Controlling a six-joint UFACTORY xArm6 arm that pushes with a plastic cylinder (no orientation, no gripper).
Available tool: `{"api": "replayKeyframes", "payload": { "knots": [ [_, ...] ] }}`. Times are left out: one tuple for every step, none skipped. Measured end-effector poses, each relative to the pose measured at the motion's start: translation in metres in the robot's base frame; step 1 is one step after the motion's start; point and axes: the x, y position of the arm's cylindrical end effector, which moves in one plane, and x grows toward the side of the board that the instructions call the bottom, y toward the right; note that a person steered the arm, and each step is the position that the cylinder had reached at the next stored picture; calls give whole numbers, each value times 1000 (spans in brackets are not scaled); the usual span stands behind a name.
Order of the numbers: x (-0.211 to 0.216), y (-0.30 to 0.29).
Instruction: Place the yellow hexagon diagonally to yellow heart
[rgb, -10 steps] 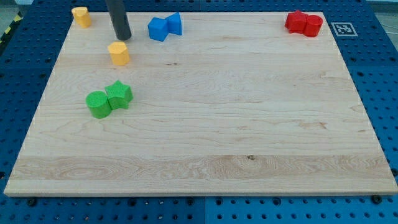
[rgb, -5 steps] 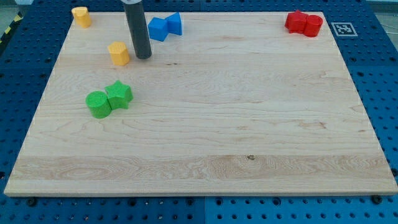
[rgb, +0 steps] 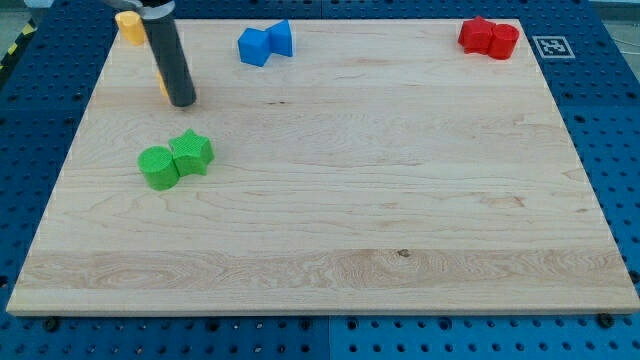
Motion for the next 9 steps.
{"api": "replayKeyframes", "payload": {
  "knots": [
    [0,-18],
    [0,-32],
    [0,-38],
    [12,-38],
    [45,-36],
    [51,-20],
    [50,-3],
    [45,13],
    [32,14]
  ]
}}
